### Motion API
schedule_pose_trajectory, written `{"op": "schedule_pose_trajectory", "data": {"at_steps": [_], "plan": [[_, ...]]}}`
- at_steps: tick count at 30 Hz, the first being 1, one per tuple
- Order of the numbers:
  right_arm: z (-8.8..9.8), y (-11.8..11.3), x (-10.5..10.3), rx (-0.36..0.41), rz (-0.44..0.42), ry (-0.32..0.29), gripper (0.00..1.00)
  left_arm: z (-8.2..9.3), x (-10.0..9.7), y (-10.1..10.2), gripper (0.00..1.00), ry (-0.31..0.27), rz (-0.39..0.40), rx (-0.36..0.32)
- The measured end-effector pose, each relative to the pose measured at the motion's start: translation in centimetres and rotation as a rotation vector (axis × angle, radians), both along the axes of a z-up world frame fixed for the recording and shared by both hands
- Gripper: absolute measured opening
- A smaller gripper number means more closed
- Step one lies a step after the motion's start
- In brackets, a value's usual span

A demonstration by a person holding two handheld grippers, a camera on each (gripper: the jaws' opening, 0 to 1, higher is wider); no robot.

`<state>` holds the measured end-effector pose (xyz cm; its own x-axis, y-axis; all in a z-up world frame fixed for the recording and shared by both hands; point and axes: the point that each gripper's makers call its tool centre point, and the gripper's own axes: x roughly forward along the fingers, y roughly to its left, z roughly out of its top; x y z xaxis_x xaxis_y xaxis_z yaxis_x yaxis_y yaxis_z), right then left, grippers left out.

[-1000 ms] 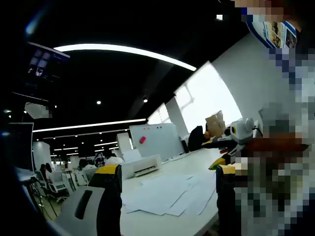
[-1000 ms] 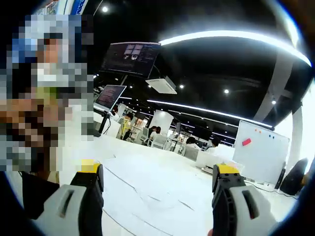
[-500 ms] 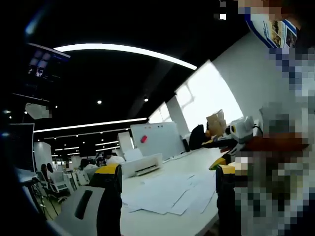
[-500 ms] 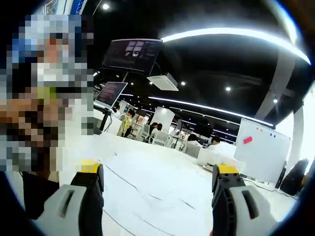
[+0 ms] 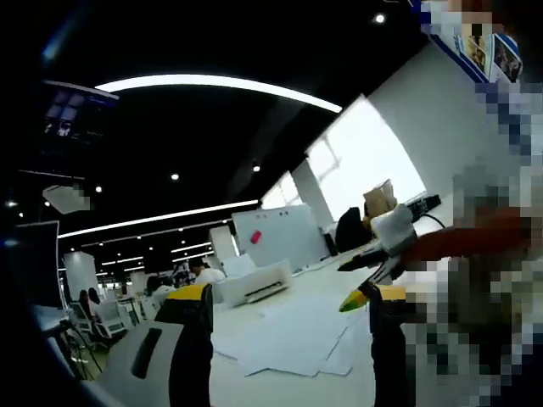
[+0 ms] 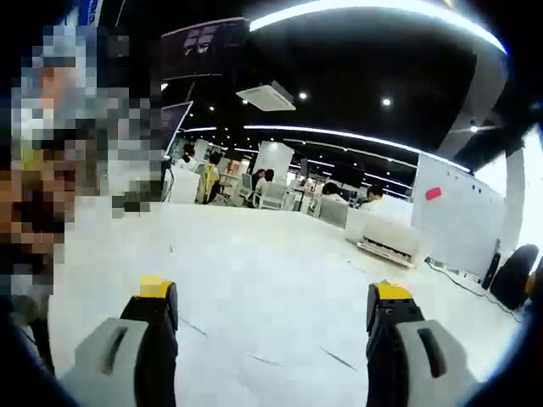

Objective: Organize the stack of printing papers by aligning and flattening the scattered papers on the table

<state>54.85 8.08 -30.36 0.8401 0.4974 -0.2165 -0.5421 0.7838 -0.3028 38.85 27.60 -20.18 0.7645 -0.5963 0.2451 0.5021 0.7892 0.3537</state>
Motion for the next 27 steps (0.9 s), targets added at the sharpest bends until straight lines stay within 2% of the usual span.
{"op": "schedule_pose_trajectory", "data": {"at_steps": [3,6,11,13,15,19,22,27], "plan": [[-1.3,0.9,3.0,-0.013,-0.013,0.042,0.89,0.0,0.9,0.4,0.77,0.011,0.018,0.029],[-2.5,1.4,5.4,0.008,-0.042,0.115,0.89,0.3,1.1,0.7,0.77,0.002,0.014,0.023],[-3.4,3.0,7.7,0.012,-0.014,0.159,0.90,0.2,1.5,1.8,0.77,0.001,0.019,0.011],[-3.4,3.1,8.2,0.023,-0.008,0.162,0.90,0.2,1.6,2.3,0.77,0.006,0.026,0.005],[-3.9,3.0,8.4,-0.005,-0.007,0.165,0.90,0.2,1.5,2.6,0.77,0.009,0.027,-0.004],[-4.2,3.5,7.7,-0.014,0.021,0.181,0.90,0.5,1.0,2.5,0.77,-0.003,0.018,-0.011],[-4.7,3.7,7.6,-0.061,0.034,0.178,0.90,0.7,0.7,2.2,0.77,-0.010,0.011,-0.016],[-5.2,3.7,7.4,-0.040,0.035,0.213,0.90,1.0,0.3,2.0,0.77,-0.021,0.009,-0.009]]}}
